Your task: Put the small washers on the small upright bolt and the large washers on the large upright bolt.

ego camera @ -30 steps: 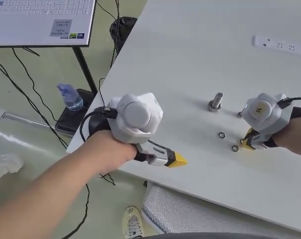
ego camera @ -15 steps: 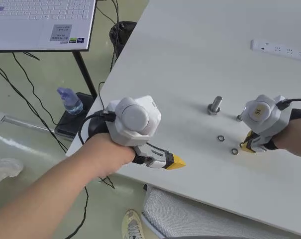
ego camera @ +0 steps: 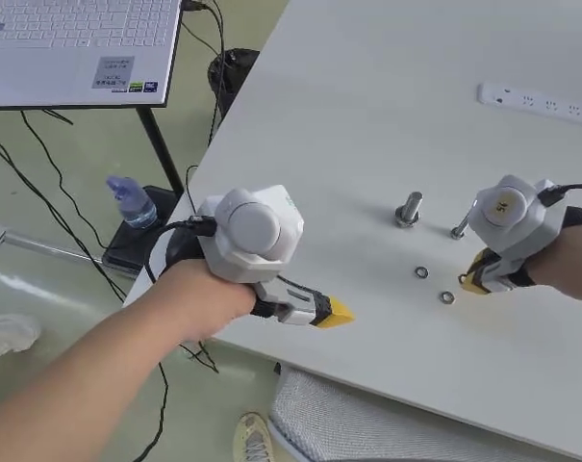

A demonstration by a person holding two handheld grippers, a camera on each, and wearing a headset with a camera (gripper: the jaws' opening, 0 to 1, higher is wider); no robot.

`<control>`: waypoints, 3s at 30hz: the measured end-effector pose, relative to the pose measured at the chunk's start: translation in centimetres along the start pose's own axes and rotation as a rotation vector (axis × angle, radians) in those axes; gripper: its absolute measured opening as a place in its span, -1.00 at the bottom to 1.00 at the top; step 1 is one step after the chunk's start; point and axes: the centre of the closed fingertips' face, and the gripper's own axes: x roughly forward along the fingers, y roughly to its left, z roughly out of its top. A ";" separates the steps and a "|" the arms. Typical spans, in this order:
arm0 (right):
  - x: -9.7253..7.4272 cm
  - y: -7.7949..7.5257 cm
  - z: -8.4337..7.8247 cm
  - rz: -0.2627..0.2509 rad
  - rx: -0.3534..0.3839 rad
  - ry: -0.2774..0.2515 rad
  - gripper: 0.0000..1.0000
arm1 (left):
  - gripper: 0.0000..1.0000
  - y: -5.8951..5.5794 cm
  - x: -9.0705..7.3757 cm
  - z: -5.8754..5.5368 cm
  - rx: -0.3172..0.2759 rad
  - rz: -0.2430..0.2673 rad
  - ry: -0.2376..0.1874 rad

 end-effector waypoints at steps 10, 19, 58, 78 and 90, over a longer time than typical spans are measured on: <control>-0.9 -2.0 -1.0 -0.025 0.014 0.001 -0.76 | 0.78 0.0 0.2 0.1 0.006 -0.002 0.006; -2.5 -4.7 0.2 -0.047 0.024 -0.020 -0.76 | 0.77 0.0 0.4 -0.1 0.003 -0.007 0.014; -3.1 -7.6 3.7 -0.047 -0.021 -0.052 -0.76 | 0.72 -0.1 0.7 -0.2 -0.006 -0.013 0.017; -2.5 -7.2 3.8 -0.048 -0.029 -0.041 -0.76 | 0.72 0.2 0.9 -0.4 -0.003 -0.019 0.028; -2.0 -7.2 3.7 -0.043 -0.031 -0.032 -0.76 | 0.71 0.3 1.2 -0.6 -0.008 -0.022 0.033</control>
